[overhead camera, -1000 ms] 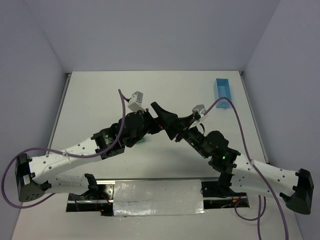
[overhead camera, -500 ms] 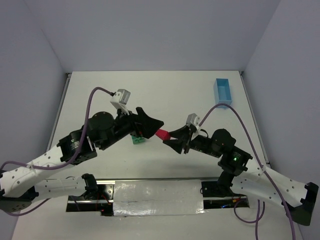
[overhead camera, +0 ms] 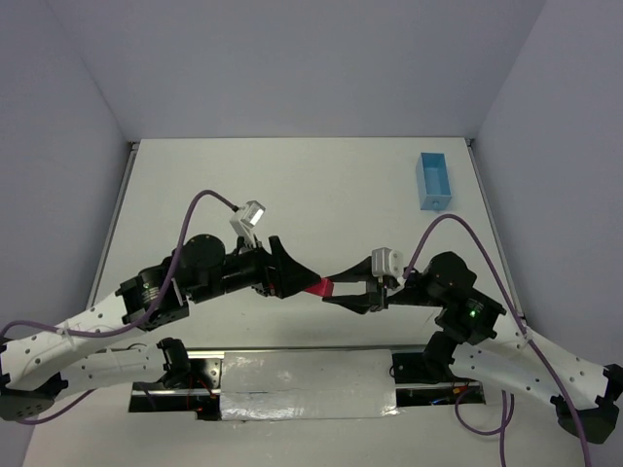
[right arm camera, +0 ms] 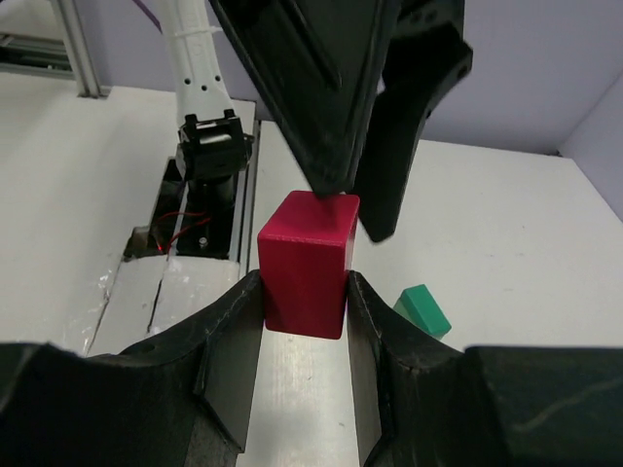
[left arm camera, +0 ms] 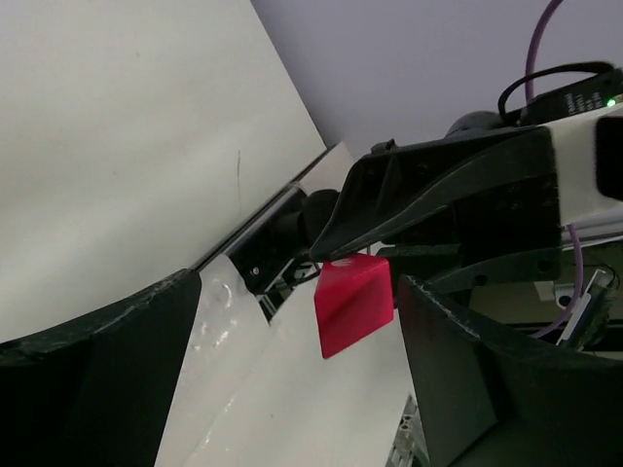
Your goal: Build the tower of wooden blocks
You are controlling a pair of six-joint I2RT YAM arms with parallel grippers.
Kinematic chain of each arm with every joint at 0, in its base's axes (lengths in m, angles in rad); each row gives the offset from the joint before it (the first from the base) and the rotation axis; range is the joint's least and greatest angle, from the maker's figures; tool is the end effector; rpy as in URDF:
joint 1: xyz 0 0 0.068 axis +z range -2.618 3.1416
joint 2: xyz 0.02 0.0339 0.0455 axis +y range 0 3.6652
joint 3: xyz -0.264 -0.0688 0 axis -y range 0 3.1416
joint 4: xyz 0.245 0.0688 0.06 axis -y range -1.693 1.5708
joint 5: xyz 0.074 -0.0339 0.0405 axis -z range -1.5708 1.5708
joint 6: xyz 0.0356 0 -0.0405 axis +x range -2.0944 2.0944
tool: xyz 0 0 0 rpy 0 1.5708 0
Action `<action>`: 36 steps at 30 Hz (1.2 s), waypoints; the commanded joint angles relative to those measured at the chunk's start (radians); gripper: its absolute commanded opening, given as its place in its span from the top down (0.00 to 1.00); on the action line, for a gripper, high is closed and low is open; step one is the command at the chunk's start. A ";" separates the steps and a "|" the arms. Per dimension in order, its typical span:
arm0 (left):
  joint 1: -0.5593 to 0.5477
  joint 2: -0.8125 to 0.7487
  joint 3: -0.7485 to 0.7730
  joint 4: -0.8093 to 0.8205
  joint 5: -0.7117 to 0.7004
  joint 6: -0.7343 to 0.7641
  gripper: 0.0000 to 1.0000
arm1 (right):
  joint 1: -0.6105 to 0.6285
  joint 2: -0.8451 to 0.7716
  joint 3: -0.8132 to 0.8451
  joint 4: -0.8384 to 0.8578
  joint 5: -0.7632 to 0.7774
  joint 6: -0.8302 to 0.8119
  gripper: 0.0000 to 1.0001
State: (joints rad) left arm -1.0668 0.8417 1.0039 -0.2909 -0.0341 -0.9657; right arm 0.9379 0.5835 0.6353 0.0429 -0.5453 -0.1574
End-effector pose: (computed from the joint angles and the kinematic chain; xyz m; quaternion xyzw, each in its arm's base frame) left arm 0.0904 -0.1613 0.3951 0.0267 0.7506 -0.5544 0.3585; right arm 0.0710 0.1280 0.3414 -0.5075 0.4495 0.4386 0.5900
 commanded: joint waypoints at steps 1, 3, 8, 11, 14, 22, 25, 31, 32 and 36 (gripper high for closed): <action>-0.002 0.010 -0.030 0.087 0.083 -0.068 0.07 | -0.001 0.033 0.075 0.006 -0.044 -0.062 0.99; -0.002 0.010 -0.042 0.120 0.094 -0.083 0.13 | -0.001 0.041 0.090 -0.011 -0.041 -0.074 0.99; -0.002 0.022 -0.054 0.140 0.118 -0.093 0.36 | -0.002 0.038 0.089 0.009 -0.053 -0.082 1.00; -0.002 0.031 -0.060 0.162 0.134 -0.100 0.50 | -0.001 0.058 0.096 0.000 -0.061 -0.093 1.00; -0.002 0.039 -0.071 0.193 0.169 -0.108 0.69 | -0.001 0.073 0.099 0.005 -0.054 -0.097 1.00; -0.002 0.016 -0.105 0.214 0.142 -0.120 1.00 | -0.004 0.114 0.110 0.038 -0.050 -0.093 0.95; -0.002 -0.018 -0.132 0.219 0.085 -0.146 1.00 | -0.001 0.121 0.096 0.081 -0.028 -0.067 0.75; -0.002 -0.092 -0.206 0.263 0.001 -0.214 1.00 | -0.002 0.142 0.081 0.143 0.005 -0.030 0.55; -0.002 -0.098 -0.211 0.265 -0.009 -0.222 1.00 | -0.001 0.147 0.081 0.149 0.007 -0.027 0.49; -0.002 -0.125 -0.238 0.276 -0.044 -0.243 1.00 | -0.001 0.170 0.084 0.167 0.008 -0.011 0.34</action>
State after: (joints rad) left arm -1.0622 0.7372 0.7727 -0.0734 -0.0441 -1.1816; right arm 0.9318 0.7444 0.6899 0.1131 -0.5571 -0.1947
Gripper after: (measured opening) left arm 0.343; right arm 0.629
